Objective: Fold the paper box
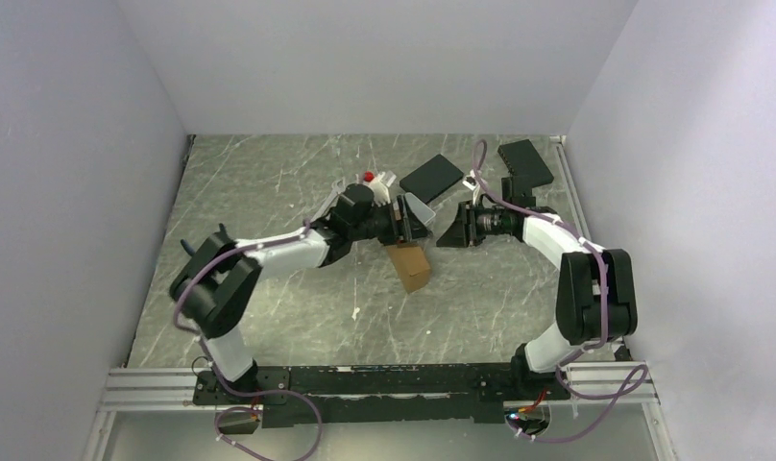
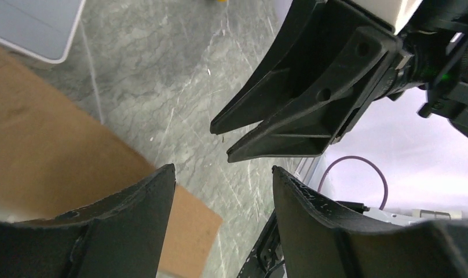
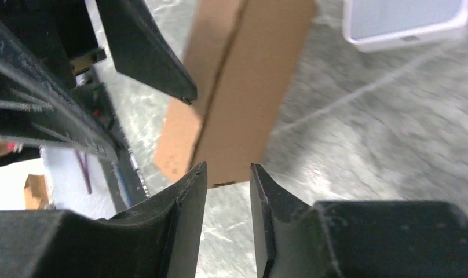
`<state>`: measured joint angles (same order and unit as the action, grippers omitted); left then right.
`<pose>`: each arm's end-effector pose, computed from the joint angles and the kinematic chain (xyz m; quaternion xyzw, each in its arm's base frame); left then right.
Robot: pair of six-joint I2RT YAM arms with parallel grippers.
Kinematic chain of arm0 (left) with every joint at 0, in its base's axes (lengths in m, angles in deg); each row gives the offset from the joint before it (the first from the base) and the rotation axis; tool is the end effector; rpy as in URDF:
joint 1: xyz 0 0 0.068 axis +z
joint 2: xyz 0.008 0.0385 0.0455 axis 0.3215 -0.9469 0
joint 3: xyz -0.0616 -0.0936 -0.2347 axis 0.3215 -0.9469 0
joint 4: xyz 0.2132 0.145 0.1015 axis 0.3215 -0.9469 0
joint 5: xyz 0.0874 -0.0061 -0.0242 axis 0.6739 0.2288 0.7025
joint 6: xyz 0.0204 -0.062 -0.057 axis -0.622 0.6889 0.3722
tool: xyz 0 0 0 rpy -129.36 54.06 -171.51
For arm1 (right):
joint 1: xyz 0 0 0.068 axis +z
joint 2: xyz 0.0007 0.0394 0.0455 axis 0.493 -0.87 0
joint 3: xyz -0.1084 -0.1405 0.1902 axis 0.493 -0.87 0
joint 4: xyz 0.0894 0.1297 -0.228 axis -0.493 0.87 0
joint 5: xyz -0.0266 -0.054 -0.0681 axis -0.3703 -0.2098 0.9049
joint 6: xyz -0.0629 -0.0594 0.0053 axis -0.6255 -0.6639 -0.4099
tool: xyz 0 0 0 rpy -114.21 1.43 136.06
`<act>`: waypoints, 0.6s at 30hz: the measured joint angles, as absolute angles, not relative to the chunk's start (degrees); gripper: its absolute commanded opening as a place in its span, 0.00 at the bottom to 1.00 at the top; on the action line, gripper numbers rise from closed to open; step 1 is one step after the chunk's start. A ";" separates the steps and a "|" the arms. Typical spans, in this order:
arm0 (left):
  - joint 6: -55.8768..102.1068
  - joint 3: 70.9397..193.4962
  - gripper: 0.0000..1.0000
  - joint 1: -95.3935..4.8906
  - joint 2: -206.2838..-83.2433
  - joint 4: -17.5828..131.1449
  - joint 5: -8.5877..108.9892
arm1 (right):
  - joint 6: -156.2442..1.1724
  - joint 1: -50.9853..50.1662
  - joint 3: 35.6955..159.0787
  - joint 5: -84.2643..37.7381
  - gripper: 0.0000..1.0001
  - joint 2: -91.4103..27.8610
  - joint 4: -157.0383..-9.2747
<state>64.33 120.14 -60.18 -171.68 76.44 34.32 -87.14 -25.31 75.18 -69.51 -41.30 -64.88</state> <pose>0.3110 -0.3162 0.1768 0.0391 0.8112 -0.5255 0.2536 0.3284 0.0864 0.1551 -0.1842 0.8429 0.4367 0.2548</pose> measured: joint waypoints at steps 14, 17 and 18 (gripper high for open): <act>55.57 94.29 0.73 -60.07 -126.76 65.09 52.00 | -82.79 -17.07 74.31 -74.32 0.42 -47.40 -68.68; 56.33 88.10 0.73 -60.07 -122.68 61.92 53.95 | -81.76 -17.46 75.16 -74.01 0.28 -47.47 -67.57; 56.46 87.05 0.74 -60.07 -121.91 60.92 54.30 | -81.56 -17.94 75.40 -74.06 0.27 -47.47 -67.20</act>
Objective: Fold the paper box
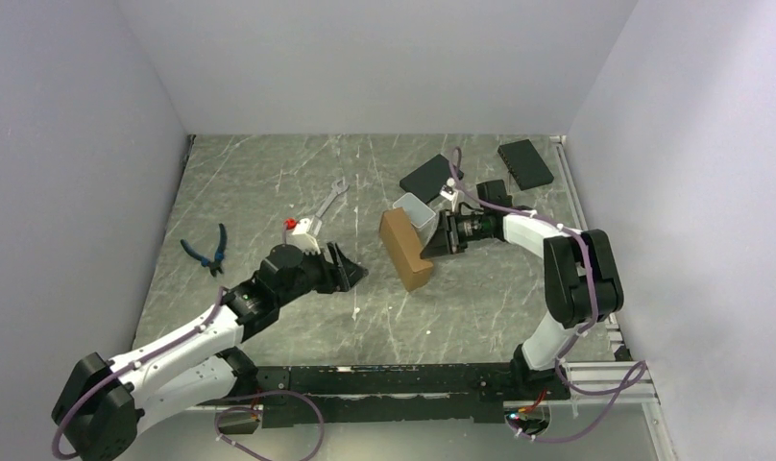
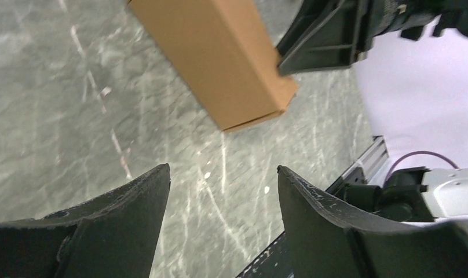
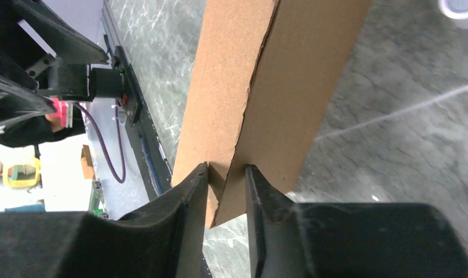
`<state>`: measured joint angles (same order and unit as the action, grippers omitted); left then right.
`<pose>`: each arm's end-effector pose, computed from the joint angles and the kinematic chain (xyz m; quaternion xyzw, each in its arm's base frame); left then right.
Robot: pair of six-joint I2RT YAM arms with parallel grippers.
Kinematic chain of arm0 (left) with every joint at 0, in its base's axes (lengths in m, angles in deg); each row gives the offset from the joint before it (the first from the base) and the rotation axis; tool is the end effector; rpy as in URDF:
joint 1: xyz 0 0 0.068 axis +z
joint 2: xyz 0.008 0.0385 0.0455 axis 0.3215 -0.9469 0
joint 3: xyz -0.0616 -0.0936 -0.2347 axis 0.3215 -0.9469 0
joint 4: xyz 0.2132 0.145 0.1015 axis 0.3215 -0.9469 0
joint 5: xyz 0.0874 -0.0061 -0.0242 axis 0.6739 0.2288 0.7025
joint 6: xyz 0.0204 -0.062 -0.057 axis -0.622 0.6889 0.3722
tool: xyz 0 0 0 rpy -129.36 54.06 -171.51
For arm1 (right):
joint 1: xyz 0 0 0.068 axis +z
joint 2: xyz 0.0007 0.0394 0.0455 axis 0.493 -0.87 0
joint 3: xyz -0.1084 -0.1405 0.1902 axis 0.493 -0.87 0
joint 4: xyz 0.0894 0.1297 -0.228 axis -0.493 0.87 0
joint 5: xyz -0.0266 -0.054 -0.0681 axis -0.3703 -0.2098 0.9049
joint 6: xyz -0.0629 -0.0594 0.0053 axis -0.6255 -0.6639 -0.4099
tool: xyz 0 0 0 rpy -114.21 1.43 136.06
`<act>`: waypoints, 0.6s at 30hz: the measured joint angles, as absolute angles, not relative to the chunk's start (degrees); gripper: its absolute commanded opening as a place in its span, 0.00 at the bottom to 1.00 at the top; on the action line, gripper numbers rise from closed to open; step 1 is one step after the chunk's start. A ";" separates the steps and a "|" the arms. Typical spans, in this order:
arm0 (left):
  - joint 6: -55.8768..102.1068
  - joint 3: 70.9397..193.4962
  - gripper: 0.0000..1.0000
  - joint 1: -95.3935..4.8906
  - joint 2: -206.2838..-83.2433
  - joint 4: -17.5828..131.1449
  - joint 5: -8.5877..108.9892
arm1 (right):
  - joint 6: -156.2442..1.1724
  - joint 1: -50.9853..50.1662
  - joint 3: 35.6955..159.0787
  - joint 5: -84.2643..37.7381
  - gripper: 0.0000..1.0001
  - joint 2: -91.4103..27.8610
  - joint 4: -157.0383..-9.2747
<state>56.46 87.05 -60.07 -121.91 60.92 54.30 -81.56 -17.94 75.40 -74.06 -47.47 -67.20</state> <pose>0.2001 -0.1833 0.2041 -0.0046 0.8154 -0.4168 0.4017 0.3191 0.1321 0.1290 -0.1920 0.8301 0.4961 0.1674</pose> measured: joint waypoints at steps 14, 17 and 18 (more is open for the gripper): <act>57.07 85.72 0.74 -60.07 -123.86 58.71 55.19 | -87.16 -22.86 78.15 -60.51 0.30 -54.18 -60.90; 57.31 85.72 0.74 -60.07 -124.71 58.93 55.06 | -87.79 -21.31 78.22 -60.13 0.32 -55.64 -60.05; 57.31 85.70 0.73 -60.07 -124.84 59.15 55.09 | -87.97 -20.08 78.48 -59.76 0.33 -55.64 -59.96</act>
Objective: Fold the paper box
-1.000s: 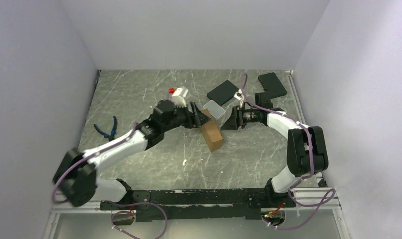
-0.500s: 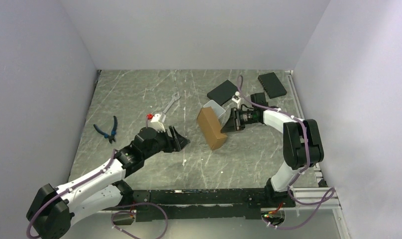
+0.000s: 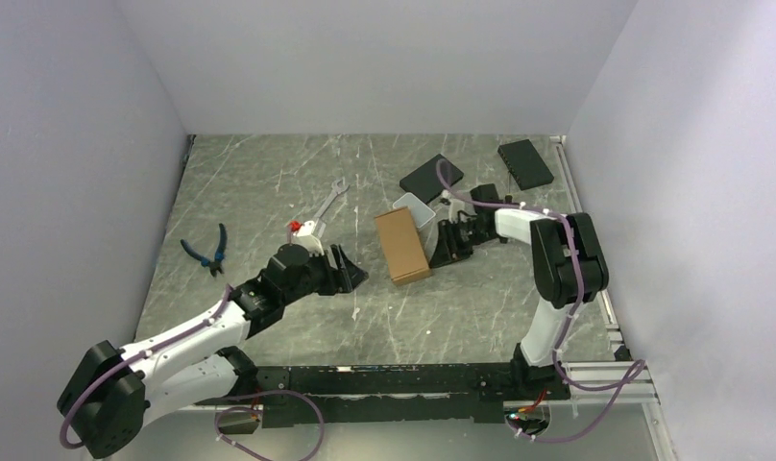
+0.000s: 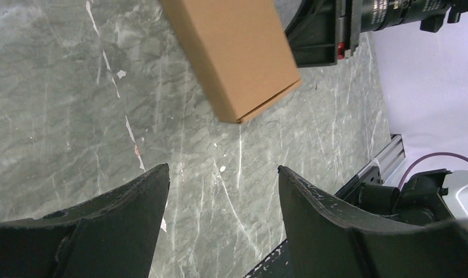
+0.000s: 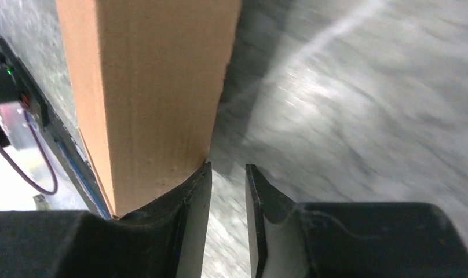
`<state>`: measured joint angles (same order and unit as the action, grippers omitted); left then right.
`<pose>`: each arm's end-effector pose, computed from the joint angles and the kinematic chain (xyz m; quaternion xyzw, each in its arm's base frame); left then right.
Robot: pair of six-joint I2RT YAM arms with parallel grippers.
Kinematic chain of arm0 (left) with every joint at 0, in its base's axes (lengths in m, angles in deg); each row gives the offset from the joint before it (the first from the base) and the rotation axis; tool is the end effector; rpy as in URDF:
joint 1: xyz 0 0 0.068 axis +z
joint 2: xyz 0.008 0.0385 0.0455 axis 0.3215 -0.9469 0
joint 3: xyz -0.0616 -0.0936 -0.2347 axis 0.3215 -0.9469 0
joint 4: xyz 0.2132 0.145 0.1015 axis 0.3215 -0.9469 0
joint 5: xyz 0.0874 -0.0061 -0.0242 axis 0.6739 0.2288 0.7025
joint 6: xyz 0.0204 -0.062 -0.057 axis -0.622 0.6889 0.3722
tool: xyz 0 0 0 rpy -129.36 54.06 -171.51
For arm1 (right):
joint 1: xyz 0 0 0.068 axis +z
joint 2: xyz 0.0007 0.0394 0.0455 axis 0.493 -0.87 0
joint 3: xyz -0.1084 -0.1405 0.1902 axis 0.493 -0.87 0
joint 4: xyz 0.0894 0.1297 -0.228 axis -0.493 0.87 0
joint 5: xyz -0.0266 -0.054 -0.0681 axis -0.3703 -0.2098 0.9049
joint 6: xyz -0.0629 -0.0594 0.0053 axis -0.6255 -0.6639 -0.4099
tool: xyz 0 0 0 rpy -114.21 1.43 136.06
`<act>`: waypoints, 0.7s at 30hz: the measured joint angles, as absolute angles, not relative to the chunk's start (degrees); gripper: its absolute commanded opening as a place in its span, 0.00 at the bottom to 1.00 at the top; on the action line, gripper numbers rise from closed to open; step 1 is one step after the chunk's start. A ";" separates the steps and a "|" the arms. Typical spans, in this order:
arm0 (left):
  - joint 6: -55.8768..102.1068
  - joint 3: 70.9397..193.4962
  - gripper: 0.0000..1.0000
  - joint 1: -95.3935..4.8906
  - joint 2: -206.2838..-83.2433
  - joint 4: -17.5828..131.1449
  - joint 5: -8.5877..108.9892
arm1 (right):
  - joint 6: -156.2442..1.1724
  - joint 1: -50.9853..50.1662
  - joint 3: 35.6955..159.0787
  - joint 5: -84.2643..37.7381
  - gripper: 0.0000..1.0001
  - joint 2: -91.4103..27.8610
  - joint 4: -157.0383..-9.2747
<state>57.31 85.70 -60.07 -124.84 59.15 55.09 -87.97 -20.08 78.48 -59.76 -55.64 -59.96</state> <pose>0.2003 -0.1820 0.1776 -0.0171 0.8447 -0.3862 0.3702 0.3301 0.1091 0.0780 -0.1626 0.9027 0.3781 0.1258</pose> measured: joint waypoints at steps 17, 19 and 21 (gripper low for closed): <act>56.88 85.72 0.98 -60.07 -113.74 51.08 58.63 | -97.02 -7.17 81.43 -51.46 0.38 -51.36 -55.61; 56.42 86.35 0.99 -60.05 -113.76 48.55 59.04 | -99.60 -9.99 80.93 -48.86 0.48 -44.97 -55.24; 55.46 88.45 0.99 -59.46 -114.02 44.68 59.17 | -102.07 -13.13 80.49 -47.61 0.66 -35.40 -55.13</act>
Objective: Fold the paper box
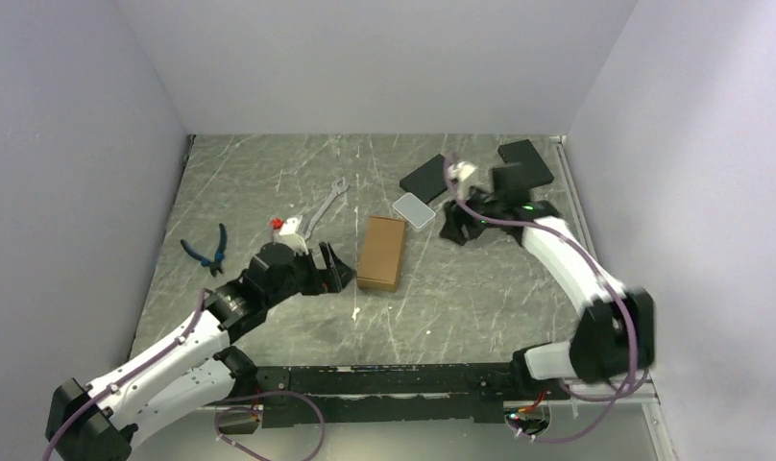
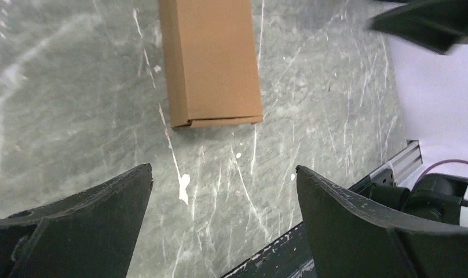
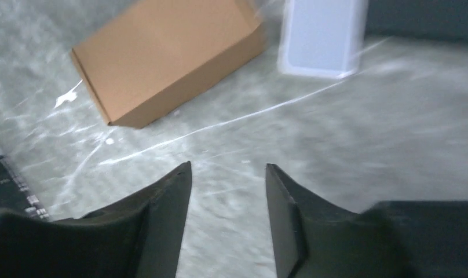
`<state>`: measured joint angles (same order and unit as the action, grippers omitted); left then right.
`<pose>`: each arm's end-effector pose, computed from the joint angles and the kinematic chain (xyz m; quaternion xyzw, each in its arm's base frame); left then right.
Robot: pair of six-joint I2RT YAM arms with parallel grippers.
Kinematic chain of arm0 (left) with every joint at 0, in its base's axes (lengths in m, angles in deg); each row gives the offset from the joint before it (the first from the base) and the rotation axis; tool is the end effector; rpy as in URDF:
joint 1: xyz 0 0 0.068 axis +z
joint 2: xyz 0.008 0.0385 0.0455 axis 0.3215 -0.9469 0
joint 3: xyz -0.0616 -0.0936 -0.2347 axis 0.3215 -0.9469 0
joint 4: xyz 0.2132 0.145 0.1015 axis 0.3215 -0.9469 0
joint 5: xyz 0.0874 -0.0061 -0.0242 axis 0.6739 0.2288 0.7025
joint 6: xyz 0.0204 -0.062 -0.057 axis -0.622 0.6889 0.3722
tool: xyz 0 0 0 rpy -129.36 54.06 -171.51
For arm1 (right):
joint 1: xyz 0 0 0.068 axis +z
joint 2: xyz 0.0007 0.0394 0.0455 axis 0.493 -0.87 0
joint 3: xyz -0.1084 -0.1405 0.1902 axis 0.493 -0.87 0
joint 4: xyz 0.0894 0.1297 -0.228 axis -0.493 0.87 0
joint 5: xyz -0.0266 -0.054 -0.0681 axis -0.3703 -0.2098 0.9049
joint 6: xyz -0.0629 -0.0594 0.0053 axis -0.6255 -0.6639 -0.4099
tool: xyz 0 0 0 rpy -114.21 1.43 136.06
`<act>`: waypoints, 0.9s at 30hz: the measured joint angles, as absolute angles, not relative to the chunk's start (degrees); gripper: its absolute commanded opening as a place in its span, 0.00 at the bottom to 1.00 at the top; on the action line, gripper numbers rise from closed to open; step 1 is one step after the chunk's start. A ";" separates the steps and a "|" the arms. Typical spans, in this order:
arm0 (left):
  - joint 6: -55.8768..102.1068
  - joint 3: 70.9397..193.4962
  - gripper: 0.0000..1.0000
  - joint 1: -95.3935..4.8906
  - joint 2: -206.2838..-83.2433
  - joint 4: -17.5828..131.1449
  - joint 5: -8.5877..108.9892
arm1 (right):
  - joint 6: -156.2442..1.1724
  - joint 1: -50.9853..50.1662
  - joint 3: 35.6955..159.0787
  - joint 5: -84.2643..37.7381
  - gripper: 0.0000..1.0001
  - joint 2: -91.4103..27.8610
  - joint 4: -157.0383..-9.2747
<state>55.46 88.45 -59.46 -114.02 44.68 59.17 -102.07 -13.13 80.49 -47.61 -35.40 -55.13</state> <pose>0.1860 -0.1588 0.2075 -0.0271 0.8488 -0.3516 0.3939 0.3136 0.1347 0.1893 -0.3488 0.8508 0.2592 0.2953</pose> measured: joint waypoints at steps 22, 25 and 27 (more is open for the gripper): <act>39.61 123.23 0.99 -33.12 -113.17 15.24 48.20 | -82.31 -36.74 86.72 -45.18 1.00 2.91 -55.50; 38.71 124.34 0.99 -33.12 -112.21 13.47 48.05 | -80.69 -36.76 86.72 -42.91 1.00 4.73 -54.17; 38.12 124.93 1.00 -33.12 -111.88 12.55 47.74 | -79.92 -36.76 86.72 -41.71 1.00 5.65 -53.27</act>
<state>38.12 124.93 -33.12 -111.88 12.55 47.74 -79.92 -36.76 86.72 -41.71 5.65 -53.27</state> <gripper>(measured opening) 0.994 0.994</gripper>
